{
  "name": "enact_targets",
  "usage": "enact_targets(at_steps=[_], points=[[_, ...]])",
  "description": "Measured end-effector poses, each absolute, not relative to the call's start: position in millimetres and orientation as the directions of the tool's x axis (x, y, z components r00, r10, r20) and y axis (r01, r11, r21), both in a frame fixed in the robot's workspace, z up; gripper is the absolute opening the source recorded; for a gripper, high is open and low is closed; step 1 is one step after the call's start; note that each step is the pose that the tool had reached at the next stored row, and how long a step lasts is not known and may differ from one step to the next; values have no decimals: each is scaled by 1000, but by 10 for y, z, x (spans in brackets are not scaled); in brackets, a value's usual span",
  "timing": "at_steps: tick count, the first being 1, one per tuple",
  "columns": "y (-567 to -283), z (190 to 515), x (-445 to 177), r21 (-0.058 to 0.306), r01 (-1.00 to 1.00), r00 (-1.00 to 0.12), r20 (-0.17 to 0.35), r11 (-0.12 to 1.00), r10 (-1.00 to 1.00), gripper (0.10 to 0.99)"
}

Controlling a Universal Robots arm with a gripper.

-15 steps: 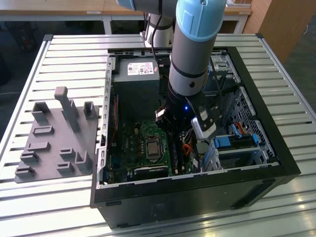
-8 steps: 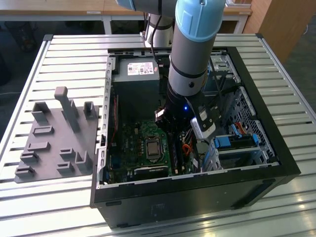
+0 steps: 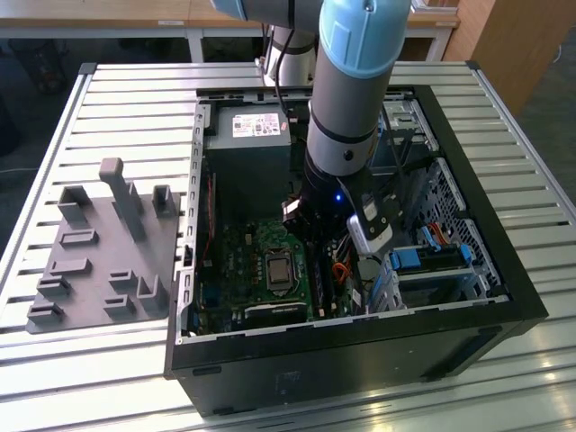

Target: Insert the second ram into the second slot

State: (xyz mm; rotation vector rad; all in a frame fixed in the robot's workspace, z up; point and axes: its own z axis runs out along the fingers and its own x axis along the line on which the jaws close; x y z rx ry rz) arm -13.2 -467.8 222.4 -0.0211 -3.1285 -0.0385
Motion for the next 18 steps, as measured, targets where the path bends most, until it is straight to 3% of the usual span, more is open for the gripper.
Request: enact_targets(at_steps=[11, 13, 14, 18], points=[[-4678, 2184, -132, 24, 14, -1000, 15, 1000, 13, 114], [-4678, 2184, -132, 24, 14, -1000, 15, 1000, 13, 122], [-4678, 2183, -132, 24, 14, -1000, 15, 1000, 13, 184], [-4678, 2196, -131, 24, 14, -1000, 15, 1000, 13, 184]])
